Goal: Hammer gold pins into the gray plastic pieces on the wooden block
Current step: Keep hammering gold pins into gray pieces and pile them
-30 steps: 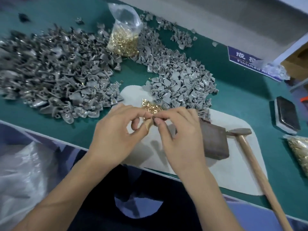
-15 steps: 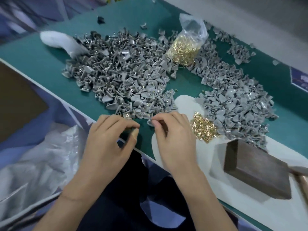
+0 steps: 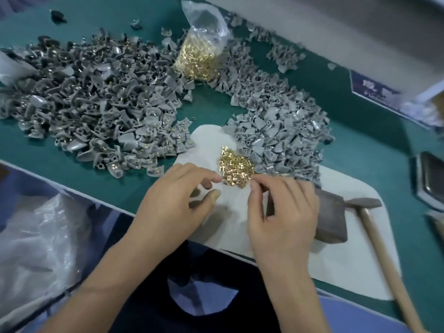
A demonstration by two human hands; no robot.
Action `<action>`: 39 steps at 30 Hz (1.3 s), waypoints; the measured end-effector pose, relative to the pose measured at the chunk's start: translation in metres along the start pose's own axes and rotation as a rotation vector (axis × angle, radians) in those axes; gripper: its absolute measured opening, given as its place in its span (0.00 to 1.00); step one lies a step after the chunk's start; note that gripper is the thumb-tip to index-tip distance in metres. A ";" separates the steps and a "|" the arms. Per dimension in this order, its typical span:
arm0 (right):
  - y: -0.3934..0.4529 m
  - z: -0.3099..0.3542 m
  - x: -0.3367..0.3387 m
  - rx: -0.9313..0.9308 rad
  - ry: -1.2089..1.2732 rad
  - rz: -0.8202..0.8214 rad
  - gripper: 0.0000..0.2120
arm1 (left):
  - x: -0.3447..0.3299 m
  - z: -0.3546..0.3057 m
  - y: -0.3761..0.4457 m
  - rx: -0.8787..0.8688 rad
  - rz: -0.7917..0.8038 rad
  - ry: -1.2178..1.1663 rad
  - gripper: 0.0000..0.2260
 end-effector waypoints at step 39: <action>-0.018 -0.037 0.013 -0.101 0.003 -0.018 0.04 | -0.029 -0.012 0.026 0.133 -0.035 0.407 0.04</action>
Point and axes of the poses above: each hand's wrist, its own y-axis towards the middle knuckle, its own x-axis out of the back of the hand, z = x × y, the point moved 3 cm from there along y, towards the middle knuckle, and after that the axes turned 10 degrees about -x, right-handed, at the moved point
